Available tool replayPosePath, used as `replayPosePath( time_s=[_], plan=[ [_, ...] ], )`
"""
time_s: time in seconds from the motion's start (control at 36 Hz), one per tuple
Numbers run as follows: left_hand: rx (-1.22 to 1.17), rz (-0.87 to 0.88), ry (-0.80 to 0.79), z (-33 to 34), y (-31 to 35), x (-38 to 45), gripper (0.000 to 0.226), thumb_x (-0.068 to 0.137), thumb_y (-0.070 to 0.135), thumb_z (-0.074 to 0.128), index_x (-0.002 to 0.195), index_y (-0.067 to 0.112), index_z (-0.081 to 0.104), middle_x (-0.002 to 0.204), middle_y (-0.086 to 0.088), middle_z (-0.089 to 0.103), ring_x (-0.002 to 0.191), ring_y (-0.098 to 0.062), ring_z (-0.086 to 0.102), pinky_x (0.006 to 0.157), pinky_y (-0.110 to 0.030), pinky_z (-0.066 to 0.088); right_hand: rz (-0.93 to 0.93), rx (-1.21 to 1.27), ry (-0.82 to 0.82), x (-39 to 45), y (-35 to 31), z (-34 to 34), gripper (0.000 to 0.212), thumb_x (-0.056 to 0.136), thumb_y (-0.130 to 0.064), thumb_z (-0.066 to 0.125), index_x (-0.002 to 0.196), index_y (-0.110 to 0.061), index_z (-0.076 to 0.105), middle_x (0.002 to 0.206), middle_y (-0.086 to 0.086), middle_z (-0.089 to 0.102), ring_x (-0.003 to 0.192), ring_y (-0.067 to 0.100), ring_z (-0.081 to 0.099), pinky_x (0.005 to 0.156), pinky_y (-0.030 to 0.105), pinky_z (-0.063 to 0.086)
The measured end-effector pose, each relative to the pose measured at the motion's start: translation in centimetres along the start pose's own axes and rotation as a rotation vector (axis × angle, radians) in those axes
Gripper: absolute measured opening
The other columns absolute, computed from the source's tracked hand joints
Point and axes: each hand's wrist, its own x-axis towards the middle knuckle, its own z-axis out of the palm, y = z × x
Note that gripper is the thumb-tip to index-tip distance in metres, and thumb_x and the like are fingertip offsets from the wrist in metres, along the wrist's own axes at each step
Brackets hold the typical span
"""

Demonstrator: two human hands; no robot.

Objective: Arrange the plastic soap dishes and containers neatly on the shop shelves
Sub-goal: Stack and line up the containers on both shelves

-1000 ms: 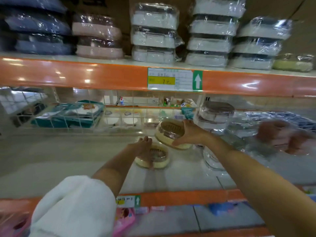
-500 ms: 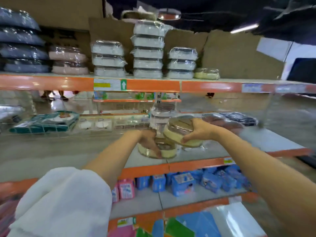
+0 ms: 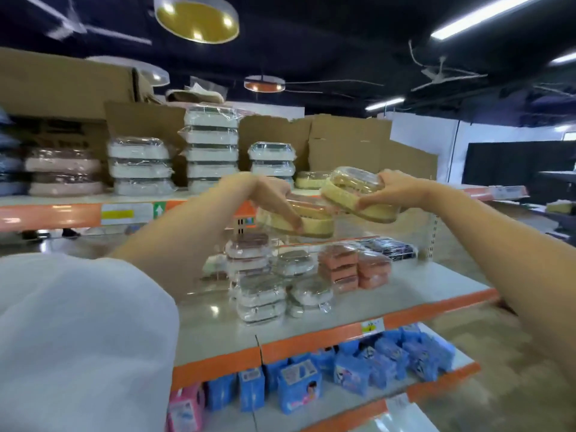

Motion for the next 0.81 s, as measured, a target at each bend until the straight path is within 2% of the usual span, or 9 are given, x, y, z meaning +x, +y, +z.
replayPosePath(
  time_s=[0.06,0.14,0.33,0.47,0.53,0.58,0.64,0.72,0.81],
  plan=[
    [-0.002,-0.011,0.022,-1.8,-0.3,0.4,0.085,0.063,0.066,0.07,0.124,0.014,0.044,0.131,-0.003,0.049,0.117,-0.025,0.052,0.102,-0.042,0.045,0.001,-0.018,0.041,1.2,0.0,-1.0,0.07,0.073,-0.055,0.074,0.118,-0.011,0.044,0.116,0.011,0.049,0.098,0.024,0.056,0.061,0.029,0.051],
    [-0.093,-0.019,0.066,-3.9,-1.3,1.2,0.08,0.05,0.073,0.065,0.106,0.019,0.05,0.126,-0.009,0.055,0.112,-0.027,0.056,0.091,-0.041,0.05,0.009,-0.064,0.085,3.3,0.1,-2.0,0.081,0.071,-0.057,0.074,0.128,-0.01,0.04,0.12,0.011,0.04,0.103,0.026,0.051,0.071,0.034,0.055],
    [-0.19,-0.107,0.206,-6.1,-4.1,5.8,0.109,0.047,0.077,0.064,0.13,0.008,0.05,0.121,-0.007,0.056,0.112,-0.027,0.055,0.071,-0.028,0.048,-0.004,-0.055,0.093,10.1,0.9,-0.7,0.09,0.07,-0.056,0.076,0.135,-0.007,0.037,0.122,0.01,0.03,0.108,0.028,0.048,0.081,0.039,0.057],
    [-0.147,-0.093,0.192,-5.6,-5.3,9.3,0.121,0.047,0.082,0.062,0.13,-0.005,0.045,0.135,-0.021,0.048,0.122,-0.036,0.048,0.091,-0.042,0.05,-0.022,-0.048,0.077,14.1,1.6,0.8,0.089,0.074,-0.055,0.074,0.138,-0.008,0.032,0.131,0.011,0.027,0.111,0.026,0.043,0.085,0.039,0.053],
    [-0.115,-0.097,0.199,-5.5,-5.7,10.5,0.119,0.045,0.084,0.061,0.129,0.001,0.047,0.126,-0.014,0.054,0.117,-0.032,0.052,0.083,-0.035,0.049,-0.033,-0.035,0.079,15.7,1.9,1.2,0.089,0.074,-0.055,0.074,0.138,-0.008,0.033,0.131,0.011,0.028,0.11,0.025,0.042,0.087,0.039,0.053],
    [-0.112,-0.086,0.214,-5.7,-6.2,11.7,0.1,0.045,0.085,0.065,0.11,0.009,0.058,0.097,-0.002,0.055,0.091,-0.025,0.058,0.068,-0.028,0.042,-0.045,-0.022,0.084,17.4,2.3,1.3,0.091,0.071,-0.056,0.075,0.137,-0.009,0.034,0.131,0.01,0.028,0.112,0.026,0.043,0.087,0.04,0.053],
    [-0.137,-0.099,0.249,-6.3,-6.4,12.8,0.077,0.052,0.078,0.066,0.091,0.013,0.057,0.077,0.005,0.047,0.066,-0.014,0.045,0.061,-0.026,0.033,-0.063,-0.003,0.093,19.3,2.8,1.3,0.092,0.069,-0.056,0.076,0.136,-0.008,0.035,0.13,0.009,0.029,0.112,0.026,0.044,0.084,0.04,0.053],
    [-0.14,-0.14,0.337,-7.3,-6.6,14.7,0.092,0.059,0.073,0.064,0.116,0.001,0.055,0.081,0.007,0.044,0.068,-0.006,0.042,0.062,-0.026,0.037,-0.096,0.03,0.092,22.3,3.7,1.2,0.091,0.071,-0.054,0.076,0.137,-0.007,0.035,0.134,0.009,0.031,0.112,0.024,0.043,0.088,0.038,0.049],
    [-0.145,-0.187,0.335,-8.0,-6.6,16.8,0.093,0.05,0.078,0.063,0.111,0.008,0.053,0.087,0.007,0.047,0.072,-0.007,0.045,0.064,-0.028,0.04,-0.145,0.067,0.07,25.3,4.6,1.0,0.087,0.073,-0.052,0.076,0.136,-0.007,0.036,0.133,0.01,0.034,0.112,0.024,0.043,0.088,0.036,0.046]
  ],
)
